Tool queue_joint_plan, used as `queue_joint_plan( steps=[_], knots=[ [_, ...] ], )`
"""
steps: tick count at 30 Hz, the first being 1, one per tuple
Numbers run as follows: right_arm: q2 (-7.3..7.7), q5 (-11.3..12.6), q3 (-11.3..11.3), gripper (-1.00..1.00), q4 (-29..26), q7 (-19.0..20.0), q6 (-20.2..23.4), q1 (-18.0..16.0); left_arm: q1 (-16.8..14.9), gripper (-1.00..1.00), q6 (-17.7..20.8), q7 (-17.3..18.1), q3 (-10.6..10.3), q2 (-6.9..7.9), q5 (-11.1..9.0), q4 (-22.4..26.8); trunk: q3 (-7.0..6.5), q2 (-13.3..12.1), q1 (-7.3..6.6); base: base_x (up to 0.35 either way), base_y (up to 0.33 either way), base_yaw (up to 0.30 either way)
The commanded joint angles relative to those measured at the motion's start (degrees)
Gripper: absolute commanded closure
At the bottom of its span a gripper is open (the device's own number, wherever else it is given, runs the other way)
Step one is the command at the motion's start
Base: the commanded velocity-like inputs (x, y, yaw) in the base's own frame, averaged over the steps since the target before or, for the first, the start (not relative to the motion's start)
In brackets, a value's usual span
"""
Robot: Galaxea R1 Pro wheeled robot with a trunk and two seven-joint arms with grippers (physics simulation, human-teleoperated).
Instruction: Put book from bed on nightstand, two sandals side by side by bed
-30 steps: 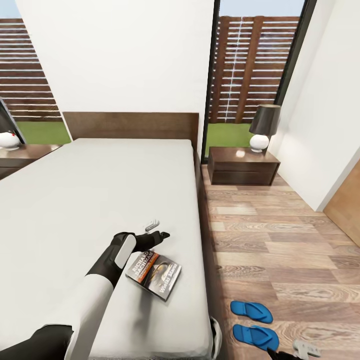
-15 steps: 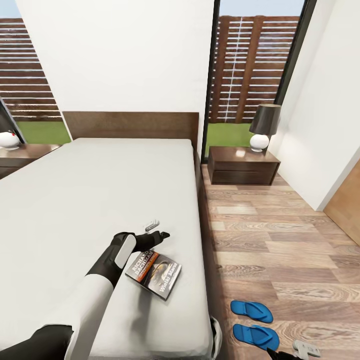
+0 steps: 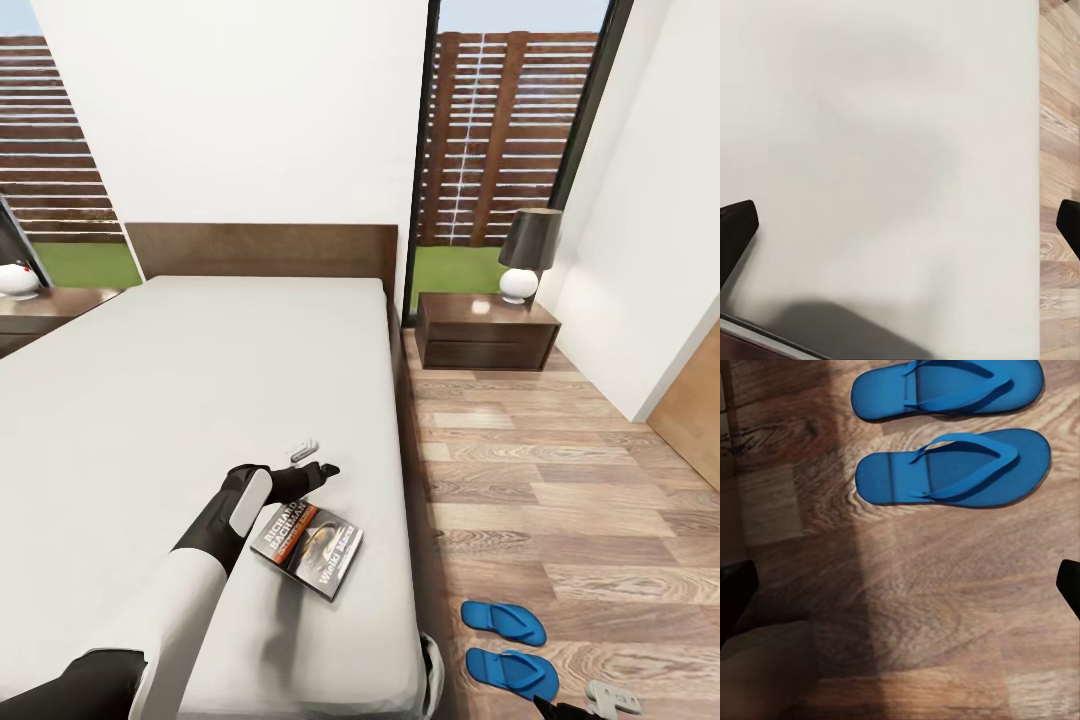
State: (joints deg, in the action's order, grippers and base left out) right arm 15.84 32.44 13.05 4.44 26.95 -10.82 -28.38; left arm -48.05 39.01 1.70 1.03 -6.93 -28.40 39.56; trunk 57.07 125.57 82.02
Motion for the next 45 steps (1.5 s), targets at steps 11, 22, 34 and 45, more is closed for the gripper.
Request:
queue_joint_plan(
  steps=[11, 22, 34, 45],
  knots=[
    [-0.02, 0.5, 0.5, -1.00, 0.3, 0.3, -0.3, -0.1, 0.0, -1.00, 0.2, 0.1, 0.1, -0.02, 0.1, 0.0, 0.05, 0.0, -0.01, 0.000, 0.000, 0.000],
    [-0.02, 0.5, 0.5, -1.00, 0.2, 0.4, -0.3, -0.1, 0.0, -1.00, 0.2, 0.1, 0.1, -0.02, 0.1, 0.0, 0.05, 0.0, -0.01, -0.080, 0.000, 0.000],
    [-0.02, 0.5, 0.5, -1.00, 0.3, 0.3, -0.3, -0.1, 0.0, -1.00, 0.2, 0.1, 0.1, -0.02, 0.1, 0.0, 0.05, 0.0, -0.01, -0.010, 0.000, 0.000],
    [-0.02, 0.5, 0.5, -1.00, 0.3, 0.4, -0.3, -0.1, 0.0, -1.00, 0.2, 0.1, 0.1, -0.02, 0.1, 0.0, 0.05, 0.0, -0.01, -0.144, 0.000, 0.000]
  ],
)
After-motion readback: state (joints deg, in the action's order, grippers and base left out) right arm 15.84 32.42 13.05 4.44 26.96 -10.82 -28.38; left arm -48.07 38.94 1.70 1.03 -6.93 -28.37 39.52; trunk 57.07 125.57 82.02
